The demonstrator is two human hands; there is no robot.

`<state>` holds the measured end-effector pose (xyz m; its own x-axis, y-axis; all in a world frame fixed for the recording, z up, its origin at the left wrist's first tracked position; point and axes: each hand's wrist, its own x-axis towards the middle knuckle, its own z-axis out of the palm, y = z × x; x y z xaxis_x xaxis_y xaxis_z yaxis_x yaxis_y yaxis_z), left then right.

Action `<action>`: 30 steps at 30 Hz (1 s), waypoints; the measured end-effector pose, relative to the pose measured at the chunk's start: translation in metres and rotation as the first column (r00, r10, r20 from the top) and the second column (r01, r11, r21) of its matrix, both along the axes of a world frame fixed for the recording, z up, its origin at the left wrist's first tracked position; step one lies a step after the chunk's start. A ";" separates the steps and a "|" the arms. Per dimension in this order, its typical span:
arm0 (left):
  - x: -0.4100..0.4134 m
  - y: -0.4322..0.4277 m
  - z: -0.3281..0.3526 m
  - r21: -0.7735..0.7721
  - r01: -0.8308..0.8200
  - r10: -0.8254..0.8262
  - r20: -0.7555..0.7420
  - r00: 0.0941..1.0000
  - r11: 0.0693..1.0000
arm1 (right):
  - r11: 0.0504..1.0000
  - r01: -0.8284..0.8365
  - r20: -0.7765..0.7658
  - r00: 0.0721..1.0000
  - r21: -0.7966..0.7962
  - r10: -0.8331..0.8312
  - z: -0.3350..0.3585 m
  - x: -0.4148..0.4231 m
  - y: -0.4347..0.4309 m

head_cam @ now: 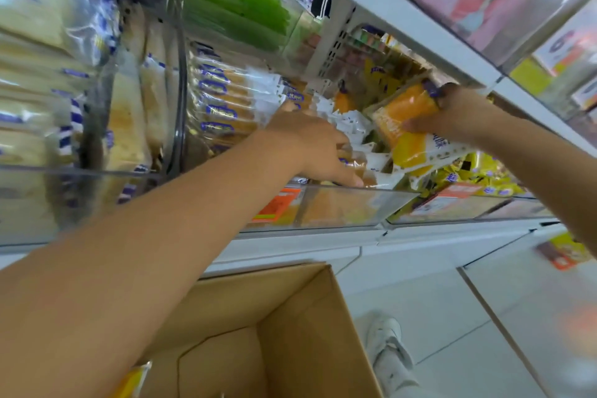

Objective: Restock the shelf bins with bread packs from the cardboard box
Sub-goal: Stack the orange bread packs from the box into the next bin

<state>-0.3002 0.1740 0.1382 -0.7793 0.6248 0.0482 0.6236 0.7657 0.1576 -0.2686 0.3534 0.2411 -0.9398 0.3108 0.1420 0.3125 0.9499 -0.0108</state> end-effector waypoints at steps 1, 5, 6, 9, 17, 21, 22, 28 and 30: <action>0.000 0.000 0.000 0.002 -0.002 0.002 -0.002 1.000 1.000 | 0.999 0.013 0.076 0.997 0.052 -0.017 -0.002 -0.002 -0.004; 0.000 0.000 -0.001 0.018 -0.003 0.003 0.006 1.000 1.000 | 0.983 0.017 0.127 0.991 0.182 -0.041 -0.009 -0.016 -0.008; 0.000 0.001 -0.001 0.019 -0.003 0.003 0.007 1.000 1.000 | 0.979 0.019 0.137 0.989 0.205 -0.048 -0.009 -0.019 -0.008; -0.001 0.001 -0.002 0.021 -0.005 0.005 0.001 1.000 1.000 | 0.983 -0.057 0.156 0.987 0.173 0.029 -0.018 -0.027 -0.008; 0.000 0.001 -0.003 0.018 -0.007 0.007 -0.007 1.000 1.000 | 0.932 -0.060 0.026 0.998 0.358 0.054 -0.034 -0.031 0.008; 0.000 0.002 -0.004 0.010 -0.007 0.007 -0.016 1.000 1.000 | 0.929 -0.062 0.162 0.987 0.365 0.002 -0.050 -0.048 -0.004; 0.000 0.002 -0.004 0.014 -0.008 0.008 -0.020 1.000 1.000 | 0.945 -0.073 0.208 0.978 0.318 0.006 -0.054 -0.052 -0.003; 0.001 0.002 -0.004 0.041 -0.005 0.005 -0.002 1.000 0.999 | 0.938 -0.283 0.055 0.953 -0.198 0.299 -0.052 -0.026 0.014; 0.000 0.003 -0.004 0.051 -0.006 0.006 0.009 1.000 0.999 | 0.912 -0.342 0.036 0.933 -0.227 0.359 -0.066 -0.013 0.016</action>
<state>-0.3003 0.1772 0.1337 -0.7835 0.6170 0.0731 0.6175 0.7602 0.2022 -0.2819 0.3694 0.1749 -0.9991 -0.0260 0.0338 -0.0326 0.9761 -0.2150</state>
